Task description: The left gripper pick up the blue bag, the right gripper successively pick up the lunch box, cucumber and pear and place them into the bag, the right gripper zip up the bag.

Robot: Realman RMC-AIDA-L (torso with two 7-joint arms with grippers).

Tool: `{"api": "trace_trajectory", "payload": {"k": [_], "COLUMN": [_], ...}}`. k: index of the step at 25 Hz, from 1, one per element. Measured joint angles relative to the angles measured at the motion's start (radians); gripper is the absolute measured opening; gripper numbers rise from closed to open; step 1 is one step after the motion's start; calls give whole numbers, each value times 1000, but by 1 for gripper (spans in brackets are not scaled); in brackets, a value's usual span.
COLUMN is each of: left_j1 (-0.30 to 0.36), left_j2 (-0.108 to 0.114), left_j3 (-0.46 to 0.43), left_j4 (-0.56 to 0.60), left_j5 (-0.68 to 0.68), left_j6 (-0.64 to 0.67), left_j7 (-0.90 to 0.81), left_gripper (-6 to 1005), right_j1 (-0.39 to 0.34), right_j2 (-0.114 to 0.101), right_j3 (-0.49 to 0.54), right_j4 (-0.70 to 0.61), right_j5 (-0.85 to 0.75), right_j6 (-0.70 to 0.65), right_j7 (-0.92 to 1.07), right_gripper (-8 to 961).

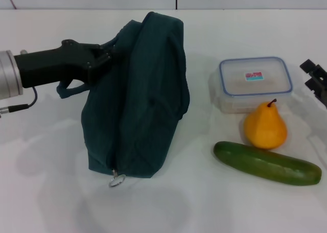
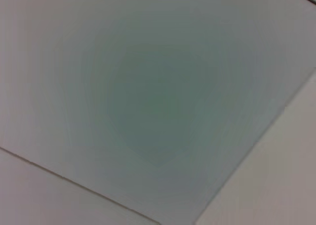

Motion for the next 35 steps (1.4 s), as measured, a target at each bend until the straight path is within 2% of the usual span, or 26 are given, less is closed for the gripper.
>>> {"api": "trace_trajectory", "payload": {"k": [18,35], "left_j1": [12,6], "left_j2": [-6,-3], "left_j3": [-5,-5], "left_j4": [-3,-2], "left_j5": [0,0], "left_j6": [42,48], "left_j7": [4,36], "left_gripper": [45,45], "right_j1": [62,110], "right_j2": [0,0], "right_j3": [3,25], "right_j4": [-5,-6], "right_j5": [-82,-81], "right_j6": [59,122], "right_j7": [200,216], "right_gripper": [851,850]}}
